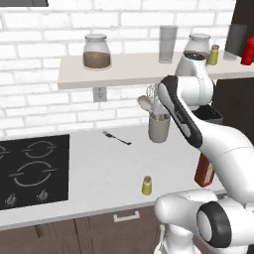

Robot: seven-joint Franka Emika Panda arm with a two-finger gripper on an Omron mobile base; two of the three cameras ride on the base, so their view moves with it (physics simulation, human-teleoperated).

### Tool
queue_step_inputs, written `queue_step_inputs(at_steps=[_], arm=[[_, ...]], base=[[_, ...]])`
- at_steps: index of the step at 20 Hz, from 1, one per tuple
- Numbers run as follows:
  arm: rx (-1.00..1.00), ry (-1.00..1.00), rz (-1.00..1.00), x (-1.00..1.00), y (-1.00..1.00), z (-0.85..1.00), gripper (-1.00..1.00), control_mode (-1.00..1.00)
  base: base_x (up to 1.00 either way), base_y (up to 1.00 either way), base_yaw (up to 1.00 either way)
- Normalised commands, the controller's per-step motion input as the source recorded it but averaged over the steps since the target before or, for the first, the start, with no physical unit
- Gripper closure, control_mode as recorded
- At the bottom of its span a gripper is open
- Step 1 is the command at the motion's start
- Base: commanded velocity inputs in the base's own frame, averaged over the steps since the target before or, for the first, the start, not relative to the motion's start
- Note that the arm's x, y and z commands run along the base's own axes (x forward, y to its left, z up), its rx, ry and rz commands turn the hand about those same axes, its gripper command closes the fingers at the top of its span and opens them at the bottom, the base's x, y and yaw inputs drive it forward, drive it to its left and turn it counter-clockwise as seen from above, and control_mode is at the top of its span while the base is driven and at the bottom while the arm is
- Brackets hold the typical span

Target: Put the shaker and condiment bottle from the counter next to their counterparts in the cabinet.

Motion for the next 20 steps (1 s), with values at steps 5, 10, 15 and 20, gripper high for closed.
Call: queue_step_inputs(at_steps=[5,10,15,20], arm=[[0.01,-0.03,0.0,-0.25,-0.01,-0.07,-1.0,-1.0],[0.02,-0.26,-0.24,-0.71,0.29,-0.25,-1.0,-1.0],[-0.02,-0.41,-0.5,-0.42,0.52,-0.04,-1.0,-1.0],[-0.14,-0.25,-0.57,0.0,0.08,0.0,-1.0,-1.0]], base=[[0.0,0.0,0.0],[0.0,0.0,0.0],[0.0,0.0,0.0],[0.0,0.0,0.0]])
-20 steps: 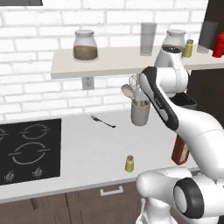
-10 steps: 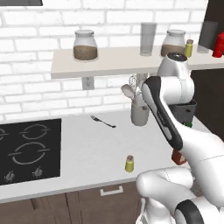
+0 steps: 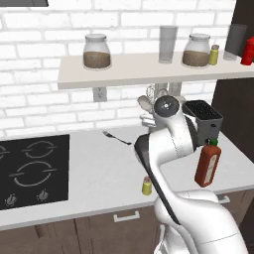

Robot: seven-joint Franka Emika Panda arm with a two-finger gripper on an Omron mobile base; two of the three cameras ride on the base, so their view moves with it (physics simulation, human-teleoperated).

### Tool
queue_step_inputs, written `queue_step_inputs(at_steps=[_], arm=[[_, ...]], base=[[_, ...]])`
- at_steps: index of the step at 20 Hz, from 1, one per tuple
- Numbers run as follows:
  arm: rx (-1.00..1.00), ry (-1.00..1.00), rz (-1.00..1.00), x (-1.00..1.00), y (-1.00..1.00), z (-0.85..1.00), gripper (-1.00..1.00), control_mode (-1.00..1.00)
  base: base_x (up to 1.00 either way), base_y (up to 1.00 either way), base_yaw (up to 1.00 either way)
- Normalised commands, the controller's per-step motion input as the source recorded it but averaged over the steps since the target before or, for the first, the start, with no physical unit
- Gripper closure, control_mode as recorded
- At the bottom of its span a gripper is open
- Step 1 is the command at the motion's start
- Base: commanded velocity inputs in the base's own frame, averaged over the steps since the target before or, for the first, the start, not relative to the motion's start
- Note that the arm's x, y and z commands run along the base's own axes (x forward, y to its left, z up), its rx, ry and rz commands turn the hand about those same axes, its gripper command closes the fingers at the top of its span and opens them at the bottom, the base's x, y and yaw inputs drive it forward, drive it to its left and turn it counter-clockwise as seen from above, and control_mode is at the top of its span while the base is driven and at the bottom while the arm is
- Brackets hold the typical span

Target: Put the shaker and condiment bottle from the counter next to their counterparts in the cabinet.

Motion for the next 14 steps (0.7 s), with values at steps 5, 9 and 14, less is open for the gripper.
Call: queue_step_inputs(at_steps=[5,9,14], arm=[[-0.1,-0.09,-0.51,0.14,-0.34,0.0,-1.0,-1.0],[-0.03,-0.08,-0.45,0.0,-0.61,-0.1,-1.0,-1.0],[0.0,-0.01,0.0,0.0,-0.09,-0.04,-1.0,-1.0]], base=[[0.0,0.0,0.0],[0.0,0.0,0.0],[0.0,0.0,0.0]])
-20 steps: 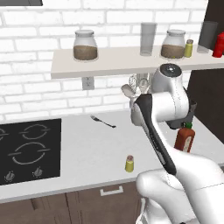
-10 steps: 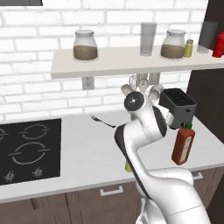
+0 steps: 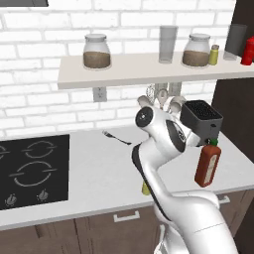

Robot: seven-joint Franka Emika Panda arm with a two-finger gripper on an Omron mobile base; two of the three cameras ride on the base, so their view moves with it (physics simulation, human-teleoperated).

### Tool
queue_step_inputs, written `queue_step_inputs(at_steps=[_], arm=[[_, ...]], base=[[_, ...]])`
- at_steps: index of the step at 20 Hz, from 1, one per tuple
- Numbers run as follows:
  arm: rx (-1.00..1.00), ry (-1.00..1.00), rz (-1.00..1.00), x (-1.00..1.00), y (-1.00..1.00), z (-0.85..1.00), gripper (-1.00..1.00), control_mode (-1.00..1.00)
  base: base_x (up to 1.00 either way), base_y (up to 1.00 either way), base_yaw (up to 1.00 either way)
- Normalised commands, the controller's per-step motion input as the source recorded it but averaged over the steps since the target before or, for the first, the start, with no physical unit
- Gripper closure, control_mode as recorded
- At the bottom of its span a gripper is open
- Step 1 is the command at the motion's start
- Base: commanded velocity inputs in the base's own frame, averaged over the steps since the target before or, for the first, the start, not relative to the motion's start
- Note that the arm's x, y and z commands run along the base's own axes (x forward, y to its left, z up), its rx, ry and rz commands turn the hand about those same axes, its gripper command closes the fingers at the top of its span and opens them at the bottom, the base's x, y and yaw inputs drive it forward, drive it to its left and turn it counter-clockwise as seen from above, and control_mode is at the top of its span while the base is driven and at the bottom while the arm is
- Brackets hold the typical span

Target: Put the shaker and condiment bottle from the counter next to their counterparts in the cabinet.

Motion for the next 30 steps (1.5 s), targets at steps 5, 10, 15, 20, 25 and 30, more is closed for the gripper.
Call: queue_step_inputs(at_steps=[5,10,15,20,25,30], arm=[[-0.06,-0.25,0.02,-0.05,-0.5,-0.6,-1.0,-1.0],[-0.15,-0.3,0.03,-0.06,-0.43,-0.66,-1.0,-1.0],[-0.02,-0.02,-0.01,-0.01,-0.1,-0.06,-1.0,-1.0],[-0.2,0.05,-0.03,0.01,-0.36,-0.02,-1.0,-1.0],[-0.12,0.03,-0.03,0.0,-0.26,0.0,-1.0,-1.0],[0.0,0.03,0.0,0.0,-0.02,-0.15,-1.0,-1.0]], base=[[0.0,0.0,0.0],[0.0,0.0,0.0],[0.0,0.0,0.0],[0.0,0.0,0.0],[0.0,0.0,0.0],[0.0,0.0,0.0]])
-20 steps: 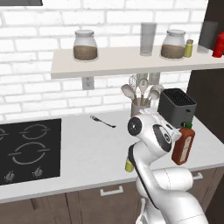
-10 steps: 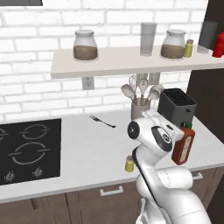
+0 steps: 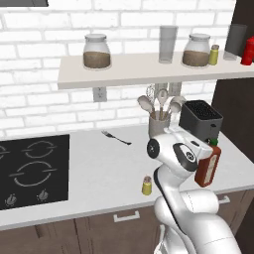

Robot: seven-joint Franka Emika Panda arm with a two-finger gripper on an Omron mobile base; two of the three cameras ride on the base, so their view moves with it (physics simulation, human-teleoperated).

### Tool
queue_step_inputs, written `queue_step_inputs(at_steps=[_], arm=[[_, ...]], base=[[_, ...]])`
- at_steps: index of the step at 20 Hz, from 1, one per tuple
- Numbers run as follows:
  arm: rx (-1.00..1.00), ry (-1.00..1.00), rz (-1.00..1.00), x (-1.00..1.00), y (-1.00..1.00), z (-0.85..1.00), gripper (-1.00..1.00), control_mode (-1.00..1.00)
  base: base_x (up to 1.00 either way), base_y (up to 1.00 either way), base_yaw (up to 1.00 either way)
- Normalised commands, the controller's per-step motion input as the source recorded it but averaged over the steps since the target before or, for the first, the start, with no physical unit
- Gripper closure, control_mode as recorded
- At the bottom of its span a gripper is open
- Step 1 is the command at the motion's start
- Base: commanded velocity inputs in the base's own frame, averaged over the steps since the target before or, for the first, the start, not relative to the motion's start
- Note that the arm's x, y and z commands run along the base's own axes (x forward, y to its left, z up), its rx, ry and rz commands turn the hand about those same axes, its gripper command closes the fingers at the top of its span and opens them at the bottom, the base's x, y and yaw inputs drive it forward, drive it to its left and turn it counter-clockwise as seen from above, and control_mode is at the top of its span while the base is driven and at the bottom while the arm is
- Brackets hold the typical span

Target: Put the shaker and condiment bottle from the counter next to their counterparts in the cabinet.

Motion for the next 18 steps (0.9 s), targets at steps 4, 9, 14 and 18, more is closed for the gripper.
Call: queue_step_inputs(at_steps=[4,9,14,18], arm=[[0.0,0.11,0.0,0.01,-0.07,-0.22,-1.0,-1.0],[0.0,0.08,0.0,0.05,-0.2,-0.18,-1.0,-1.0],[0.0,0.05,0.0,0.05,-0.18,-0.15,-1.0,-1.0],[0.0,0.0,0.0,0.0,-0.03,0.0,-1.0,-1.0]], base=[[0.0,0.0,0.0],[0.0,0.0,0.0],[0.0,0.0,0.0],[0.0,0.0,0.0]])
